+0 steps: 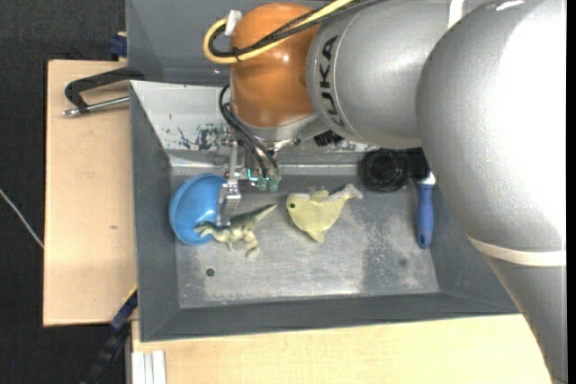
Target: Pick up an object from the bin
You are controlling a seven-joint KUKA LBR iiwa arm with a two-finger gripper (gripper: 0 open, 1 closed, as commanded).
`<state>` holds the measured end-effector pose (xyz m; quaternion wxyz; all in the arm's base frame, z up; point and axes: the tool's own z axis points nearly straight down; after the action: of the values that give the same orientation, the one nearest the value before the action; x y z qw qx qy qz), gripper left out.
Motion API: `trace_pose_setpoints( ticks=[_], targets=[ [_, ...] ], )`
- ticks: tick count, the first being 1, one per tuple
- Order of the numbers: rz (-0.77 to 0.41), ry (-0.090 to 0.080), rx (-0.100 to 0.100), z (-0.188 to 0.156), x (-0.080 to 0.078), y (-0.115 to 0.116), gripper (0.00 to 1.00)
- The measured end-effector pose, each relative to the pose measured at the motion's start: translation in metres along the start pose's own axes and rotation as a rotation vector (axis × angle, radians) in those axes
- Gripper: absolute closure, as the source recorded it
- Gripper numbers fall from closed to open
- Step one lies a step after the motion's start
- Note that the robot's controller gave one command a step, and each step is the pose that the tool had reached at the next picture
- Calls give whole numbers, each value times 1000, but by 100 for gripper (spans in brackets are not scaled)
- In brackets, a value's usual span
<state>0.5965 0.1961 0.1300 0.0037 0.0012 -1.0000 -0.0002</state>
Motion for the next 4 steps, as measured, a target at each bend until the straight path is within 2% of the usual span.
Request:
trace_pose_setpoints(
  ticks=[1,2,3,4],
  targets=[
    [-297,-10,-1,58,-4,31,0],
    [-590,-10,1,27,14,38,0],
    [-962,-15,2,27,6,38,0],
    [-1180,-23,2,39,2,40,0]
  ],
)
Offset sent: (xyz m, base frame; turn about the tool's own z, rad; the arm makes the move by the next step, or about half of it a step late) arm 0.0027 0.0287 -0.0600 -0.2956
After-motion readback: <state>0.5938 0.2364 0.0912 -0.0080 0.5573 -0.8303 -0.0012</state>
